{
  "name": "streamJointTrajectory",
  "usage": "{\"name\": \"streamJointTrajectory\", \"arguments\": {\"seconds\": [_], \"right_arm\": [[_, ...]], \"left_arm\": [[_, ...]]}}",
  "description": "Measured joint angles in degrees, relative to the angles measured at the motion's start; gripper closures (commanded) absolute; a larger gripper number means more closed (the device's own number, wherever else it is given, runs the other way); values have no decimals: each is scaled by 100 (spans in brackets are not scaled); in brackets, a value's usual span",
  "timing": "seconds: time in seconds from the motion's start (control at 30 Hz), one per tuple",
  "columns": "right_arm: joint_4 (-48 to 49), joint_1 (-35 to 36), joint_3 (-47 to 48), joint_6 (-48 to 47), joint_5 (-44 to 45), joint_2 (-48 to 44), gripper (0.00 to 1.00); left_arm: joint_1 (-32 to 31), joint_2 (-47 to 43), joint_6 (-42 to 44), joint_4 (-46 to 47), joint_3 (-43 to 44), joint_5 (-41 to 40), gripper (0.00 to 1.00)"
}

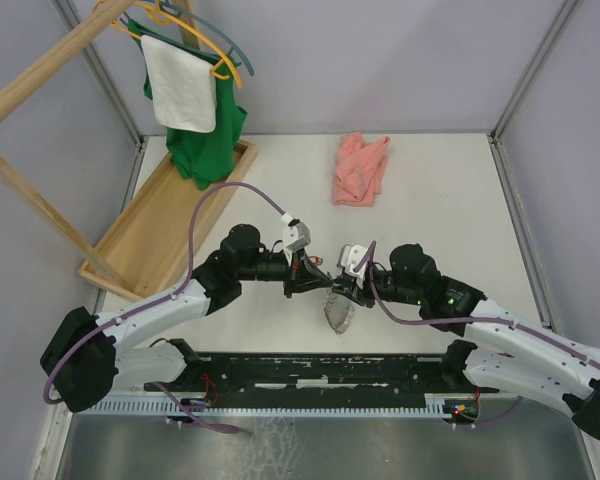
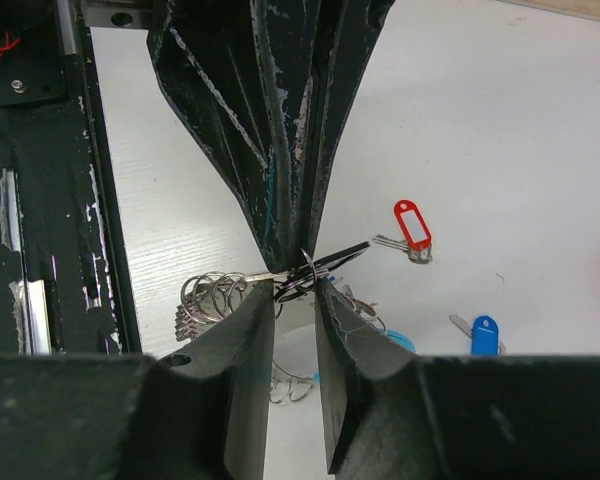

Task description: Put the keys on the keyring

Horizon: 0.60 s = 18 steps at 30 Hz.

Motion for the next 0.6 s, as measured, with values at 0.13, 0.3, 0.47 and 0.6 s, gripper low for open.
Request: {"name": "streamJointTrajectory", "arguments": {"seconds": [0.13, 0.3, 0.47, 0.6], "right_arm": [[50, 15, -11, 37, 42, -2, 83], [-24, 15, -11, -50, 168, -13, 99], [-267, 20, -9, -291, 341, -125, 99], [-616, 39, 81, -511, 487, -304, 99]], "left_arm": [[0, 0, 2, -17, 0, -28, 97], [0, -9, 4, -164, 0, -179, 97], [0, -48, 7, -284, 0, -339, 97], [-24, 2, 2, -170, -63, -398, 97]]}}
